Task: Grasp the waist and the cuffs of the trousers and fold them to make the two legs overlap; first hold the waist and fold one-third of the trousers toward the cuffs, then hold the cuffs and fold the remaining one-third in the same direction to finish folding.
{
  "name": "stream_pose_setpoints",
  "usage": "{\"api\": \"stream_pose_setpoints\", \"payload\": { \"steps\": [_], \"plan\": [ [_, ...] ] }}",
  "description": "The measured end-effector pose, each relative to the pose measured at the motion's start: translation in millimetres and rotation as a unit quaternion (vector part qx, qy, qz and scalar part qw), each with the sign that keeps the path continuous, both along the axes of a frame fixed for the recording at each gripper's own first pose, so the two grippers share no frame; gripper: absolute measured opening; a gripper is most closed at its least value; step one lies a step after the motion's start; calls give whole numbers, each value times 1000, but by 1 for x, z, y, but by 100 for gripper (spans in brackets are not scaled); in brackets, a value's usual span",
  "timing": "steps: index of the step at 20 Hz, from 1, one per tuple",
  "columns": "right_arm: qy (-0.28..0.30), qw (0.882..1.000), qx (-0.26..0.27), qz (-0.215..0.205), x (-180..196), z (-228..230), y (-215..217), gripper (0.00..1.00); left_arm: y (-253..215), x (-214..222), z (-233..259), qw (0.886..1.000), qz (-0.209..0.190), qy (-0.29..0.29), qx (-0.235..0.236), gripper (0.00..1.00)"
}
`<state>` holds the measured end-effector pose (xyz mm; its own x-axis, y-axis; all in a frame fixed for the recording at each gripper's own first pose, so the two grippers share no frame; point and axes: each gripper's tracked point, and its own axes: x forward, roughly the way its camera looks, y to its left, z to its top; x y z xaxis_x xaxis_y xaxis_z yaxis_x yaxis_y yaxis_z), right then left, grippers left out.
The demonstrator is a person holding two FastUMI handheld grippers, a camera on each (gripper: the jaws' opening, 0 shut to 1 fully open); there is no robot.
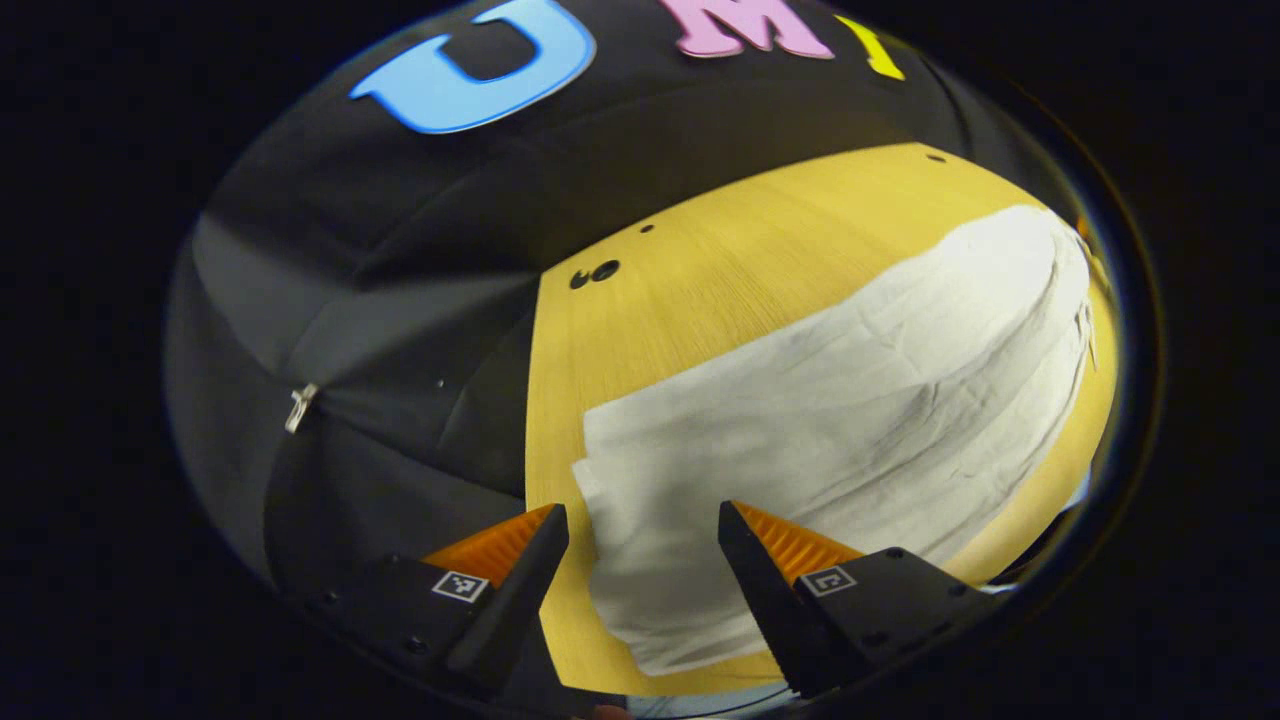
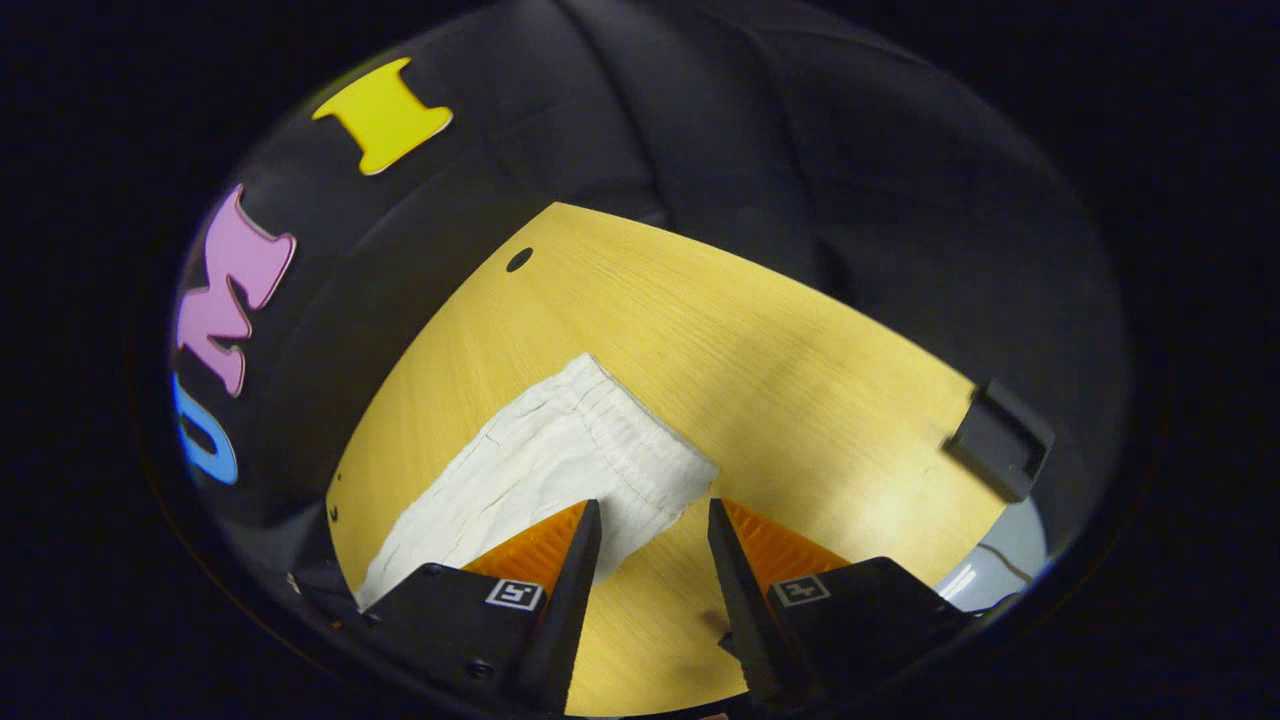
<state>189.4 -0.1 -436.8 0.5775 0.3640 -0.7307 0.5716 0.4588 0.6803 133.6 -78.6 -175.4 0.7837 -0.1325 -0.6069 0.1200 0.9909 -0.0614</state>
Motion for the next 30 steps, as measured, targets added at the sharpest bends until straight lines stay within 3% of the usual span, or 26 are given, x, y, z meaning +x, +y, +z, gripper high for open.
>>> {"api": "stream_pose_setpoints", "payload": {
  "steps": [3, 6, 9, 12, 13, 14, 15, 16, 17, 18, 19, 20, 21, 23, 25, 28, 29, 30],
  "plan": [
    [4, 997, 42, -61, 11, -4, 3, 68, -7, -30, 10, 993, 50, 14, -104, 97],
    [22, 994, 41, -96, 15, -16, 4, 68, -21, -60, 10, 969, 99, 40, -225, 98],
    [30, 991, 49, -122, 13, -13, 1, 68, -51, -84, -1, 923, 145, 88, -346, 99],
    [53, 991, 43, -112, 10, -15, 0, 68, -76, -97, -22, 871, 189, 140, -431, 96],
    [59, 991, 37, -112, 11, -15, 0, 66, -80, -98, -29, 855, 200, 155, -453, 96],
    [63, 991, 38, -110, 11, -14, -2, 54, -84, -97, -35, 839, 211, 166, -473, 96],
    [70, 991, 36, -106, 9, -16, -1, 54, -83, -92, -38, 824, 223, 174, -491, 96],
    [75, 991, 40, -108, 6, -17, -1, 41, -83, -88, -43, 811, 235, 181, -504, 96],
    [83, 989, 46, -111, 3, -19, -1, 56, -82, -83, -48, 800, 246, 188, -514, 92],
    [86, 987, 54, -121, 5, -21, 1, 33, -83, -77, -54, 789, 260, 195, -522, 92],
    [86, 987, 59, -125, 6, -23, 1, 27, -81, -71, -60, 776, 275, 201, -531, 96],
    [84, 987, 62, -123, 5, -23, 2, 25, -79, -63, -63, 761, 289, 201, -545, 96],
    [80, 988, 61, -116, 5, -24, 3, 16, -71, -50, -63, 743, 304, 194, -564, 92],
    [70, 992, 50, -90, 4, -23, 4, 16, -66, -33, -62, 708, 328, 193, -594, 94],
    [68, 994, 43, -69, 3, -23, 5, 16, -64, -15, -65, 682, 348, 207, -609, 93],
    [67, 995, 49, -64, 5, -22, 6, 16, -56, -8, -64, 668, 372, 232, -601, 91],
    [66, 994, 51, -65, 4, -22, 6, 16, -54, -5, -65, 670, 379, 240, -591, 90],
    [66, 994, 53, -67, 4, -22, 6, 16, -56, -4, -67, 674, 387, 252, -576, 83]
  ]
}}
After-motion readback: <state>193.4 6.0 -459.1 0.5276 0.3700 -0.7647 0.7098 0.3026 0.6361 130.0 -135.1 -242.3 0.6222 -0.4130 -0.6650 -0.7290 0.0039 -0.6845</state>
